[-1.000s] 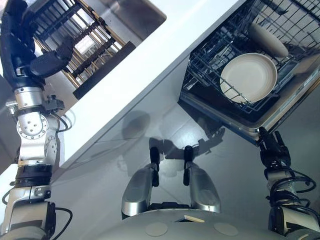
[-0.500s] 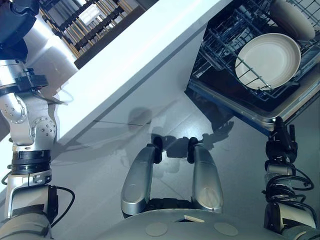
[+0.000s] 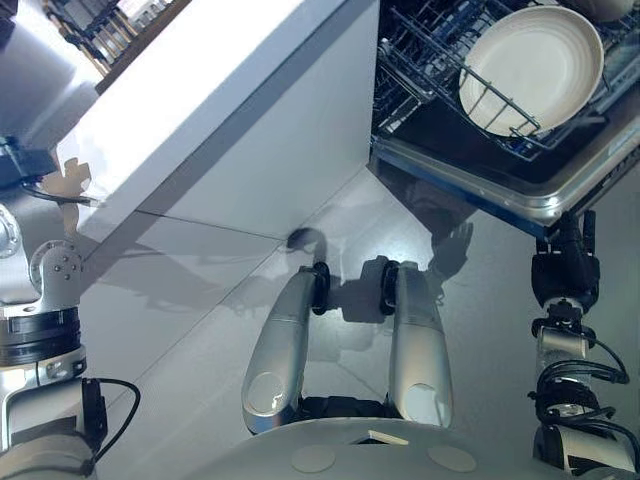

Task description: Pick up plates and place into dishwasher.

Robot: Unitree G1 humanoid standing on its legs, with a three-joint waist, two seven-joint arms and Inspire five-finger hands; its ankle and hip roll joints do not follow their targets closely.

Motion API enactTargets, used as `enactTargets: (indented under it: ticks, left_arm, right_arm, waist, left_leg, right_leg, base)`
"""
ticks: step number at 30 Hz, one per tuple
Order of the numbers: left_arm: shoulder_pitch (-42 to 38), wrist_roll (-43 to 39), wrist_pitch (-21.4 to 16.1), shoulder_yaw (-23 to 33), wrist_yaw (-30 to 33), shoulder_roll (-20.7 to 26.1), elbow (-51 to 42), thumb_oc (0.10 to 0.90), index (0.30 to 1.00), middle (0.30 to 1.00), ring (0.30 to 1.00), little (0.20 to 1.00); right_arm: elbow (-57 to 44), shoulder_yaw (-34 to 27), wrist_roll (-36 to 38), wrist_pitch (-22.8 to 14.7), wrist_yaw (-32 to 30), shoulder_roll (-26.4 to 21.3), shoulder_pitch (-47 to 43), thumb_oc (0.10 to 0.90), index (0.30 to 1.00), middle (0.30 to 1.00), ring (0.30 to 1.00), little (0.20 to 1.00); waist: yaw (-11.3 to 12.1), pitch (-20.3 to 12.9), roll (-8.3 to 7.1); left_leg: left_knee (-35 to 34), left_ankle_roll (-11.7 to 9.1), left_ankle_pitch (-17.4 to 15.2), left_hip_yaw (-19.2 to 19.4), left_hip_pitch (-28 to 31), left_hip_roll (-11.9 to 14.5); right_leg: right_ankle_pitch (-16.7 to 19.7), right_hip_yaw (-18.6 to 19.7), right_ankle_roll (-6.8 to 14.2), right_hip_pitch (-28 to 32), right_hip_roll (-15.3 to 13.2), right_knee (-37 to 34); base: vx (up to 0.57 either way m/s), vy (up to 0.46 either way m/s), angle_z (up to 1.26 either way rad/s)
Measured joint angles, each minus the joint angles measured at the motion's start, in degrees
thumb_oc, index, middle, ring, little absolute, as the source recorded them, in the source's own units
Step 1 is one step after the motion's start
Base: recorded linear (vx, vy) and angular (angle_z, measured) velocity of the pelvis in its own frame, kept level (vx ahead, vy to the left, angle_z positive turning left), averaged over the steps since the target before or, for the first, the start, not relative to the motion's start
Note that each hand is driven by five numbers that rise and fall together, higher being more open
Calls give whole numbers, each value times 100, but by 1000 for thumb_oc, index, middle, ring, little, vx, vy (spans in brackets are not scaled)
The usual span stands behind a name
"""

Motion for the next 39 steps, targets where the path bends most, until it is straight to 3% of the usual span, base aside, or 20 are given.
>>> enactTargets:
  ticks: [11,12,14,15,16,17,18,20,21,24,28,30,35,39]
  left_arm:
    - [49,-91,-196,-67,135,-109,222,800,900,900,900,900]
    - [61,-91,-226,-177,154,-288,266,800,900,900,900,900]
    - [59,-28,-371,-228,174,-522,438,800,900,900,900,900]
    - [34,-26,-478,-114,231,-584,523,800,900,900,900,900]
    - [-81,-11,-484,-82,254,-591,656,800,900,900,900,900]
    - [-207,-30,-490,-57,278,-523,731,800,900,900,900,900]
    - [-346,-29,-463,-79,263,-415,841,800,900,900,900,900]
    - [-551,-33,-411,-184,197,-432,897,800,900,900,900,900]
    - [-701,-34,-402,-301,181,-448,894,800,900,900,900,900]
    - [-996,-34,-354,-624,121,-463,887,800,900,900,900,900]
    - [-834,-35,-439,-770,36,-487,852,800,900,900,900,900]
    - [-719,-30,-523,-729,35,-549,820,800,900,900,900,900]
    - [-116,44,-892,-465,5,-1012,424,800,900,900,900,900]
    - [456,79,-1168,-278,-74,-1361,108,800,900,900,900,900]
  right_arm:
    - [-2197,800,-212,323,-863,-20,32,800,900,900,900,900]
    - [-2760,1007,-364,346,-877,-92,-3,800,900,900,900,900]
    - [-3321,1498,-501,385,-881,-334,-236,800,900,900,900,900]
    - [-3682,1857,-605,414,-878,-512,-442,800,900,900,900,900]
    - [-4038,2064,-661,466,-877,-528,-594,800,900,900,900,900]
    - [-4327,2257,-686,517,-874,-551,-938,800,900,900,900,900]
    - [-4466,2549,-700,593,-809,-519,-1438,800,900,900,900,900]
    - [-4797,2917,-735,791,-589,-495,-1863,800,900,900,900,900]
    - [-5216,3180,-822,933,-389,-487,-2182,800,900,900,900,900]
    - [-5882,3525,-953,1146,83,-201,-2946,800,900,900,900,900]
    - [-5527,3171,-1196,1230,-177,473,-2820,800,900,900,900,900]
    - [-4920,2588,-1480,1238,-492,714,-2339,800,900,900,900,900]
    - [-2907,1294,-1914,1127,-607,745,-1024,800,900,900,900,900]
    - [-1352,1091,-3302,291,-742,384,219,800,900,900,900,900]
  waist:
    - [1,94,105]
    - [-3,117,148]
    - [33,208,187]
    - [132,243,311]
    - [184,256,279]
    - [119,297,335]
    - [62,334,414]
    - [52,337,410]
    - [70,346,398]
    - [97,352,387]
    - [167,341,241]
    - [101,339,223]
    - [-5,325,178]
    - [-117,310,101]
  left_leg:
    - [-167,-34,-5,-482,-3,117]
    - [-111,-50,-45,-427,-23,124]
    - [525,62,-193,200,-104,89]
    - [180,182,-196,167,16,117]
    - [307,53,-240,79,-78,-30]
    - [238,-33,-188,-95,-191,-223]
    - [183,-8,-121,-111,-249,-183]
    - [179,46,-136,105,-109,-184]
    - [150,150,-197,118,-13,-209]
    - [-26,115,-39,125,95,-197]
    - [-255,141,-2,281,377,-79]
    - [-336,184,29,336,447,-51]
    - [-672,336,113,588,647,-35]
    - [-1021,404,155,689,933,-33]
  right_leg:
    - [1,-390,8,-55,138,-262]
    - [12,-595,27,-78,76,-438]
    - [101,-868,181,-51,-21,-480]
    - [154,-864,167,-118,54,-22]
    - [13,-168,26,-117,115,864]
    - [-653,-39,-283,126,137,530]
    - [-540,-463,-423,170,-51,358]
    - [-556,-725,-586,333,-99,319]
    - [-599,-751,-624,444,-56,297]
    - [-601,-587,-628,546,46,249]
    - [-600,-298,-538,800,217,-13]
    - [-561,-271,-461,873,220,-122]
    - [-444,-103,-300,971,196,-369]
    - [-383,-93,-221,1233,195,-695]
  base:
    - [7,21,-24]
    - [3,10,-28]
    - [-47,32,-65]
    - [-91,57,-68]
    - [-87,58,-13]
    - [-4,56,58]
    - [-7,43,82]
    - [-22,32,84]
    - [-34,28,94]
    - [-33,30,70]
    - [-24,54,3]
    - [-16,74,-9]
    - [-32,53,-12]
    - [-67,-41,-9]
